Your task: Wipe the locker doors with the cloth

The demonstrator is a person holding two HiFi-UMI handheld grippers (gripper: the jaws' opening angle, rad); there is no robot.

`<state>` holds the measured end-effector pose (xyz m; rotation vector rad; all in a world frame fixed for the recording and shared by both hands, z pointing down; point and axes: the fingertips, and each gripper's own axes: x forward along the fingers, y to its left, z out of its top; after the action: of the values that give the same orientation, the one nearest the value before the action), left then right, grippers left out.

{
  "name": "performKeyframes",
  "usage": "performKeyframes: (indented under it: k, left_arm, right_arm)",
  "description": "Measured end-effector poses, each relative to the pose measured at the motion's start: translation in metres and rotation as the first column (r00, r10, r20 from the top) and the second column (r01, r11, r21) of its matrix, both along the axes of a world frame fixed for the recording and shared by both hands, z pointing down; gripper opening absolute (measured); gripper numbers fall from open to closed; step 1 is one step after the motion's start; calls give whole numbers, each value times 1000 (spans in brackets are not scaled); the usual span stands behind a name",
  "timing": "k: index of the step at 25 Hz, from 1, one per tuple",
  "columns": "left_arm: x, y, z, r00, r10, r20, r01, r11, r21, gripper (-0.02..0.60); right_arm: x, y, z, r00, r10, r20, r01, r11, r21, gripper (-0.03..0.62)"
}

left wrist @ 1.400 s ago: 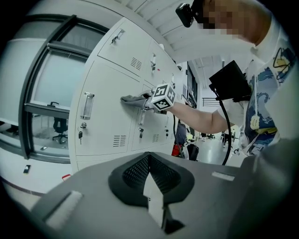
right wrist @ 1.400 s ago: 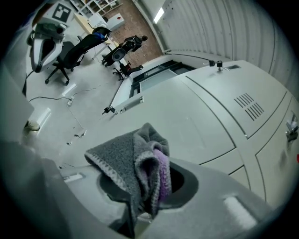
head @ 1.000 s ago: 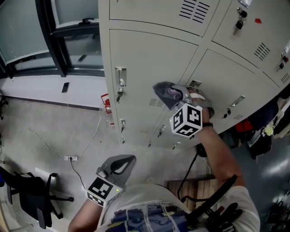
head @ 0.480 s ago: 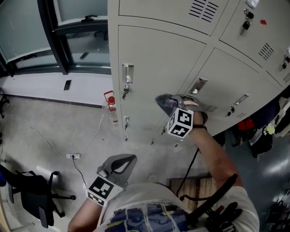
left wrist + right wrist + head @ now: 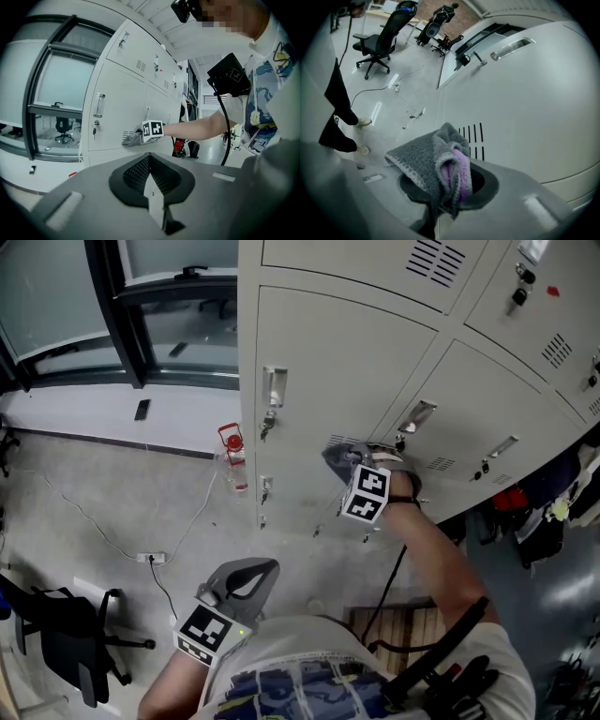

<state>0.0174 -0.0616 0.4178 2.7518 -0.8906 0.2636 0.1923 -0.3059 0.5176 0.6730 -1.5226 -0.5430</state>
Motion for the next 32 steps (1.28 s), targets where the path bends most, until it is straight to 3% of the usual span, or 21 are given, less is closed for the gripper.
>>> performKeyframes:
  k: [6,10,13,19,23,27,32]
  left_arm:
    - [-6,3,0,1000,-5,-1,5,1000,8,3]
    - [-3,5,-2,1000,11,-26,-11,1000,14,3]
    - [3,6,-7,998,33,-45,-32,999,23,3]
    - [12,10,-10,997,71,-29,-70,996,47,3]
    - [14,12,-13,997,76,-23,-75,996,54,3]
    - [15,14,-11,997,77,-14,-76,996,52,3]
    - [16,16,-9,997,71,-8,-71,996,47,3]
  right_arm:
    - [-9,10,-7,1000,-14,24,15,1000,-22,91]
    - [-27,33,-61,996,-63,69,62,998,26,91]
    - [-38,43,-127,989,-109,104,96,987,128,91]
    - [-36,37,-268,978,-146,151,78,921,382,91]
    - [-28,23,-335,978,-138,154,45,868,494,91]
    - [-29,11,-360,978,-144,148,44,845,532,91]
    - [-32,-4,-344,983,-141,121,58,853,519,91]
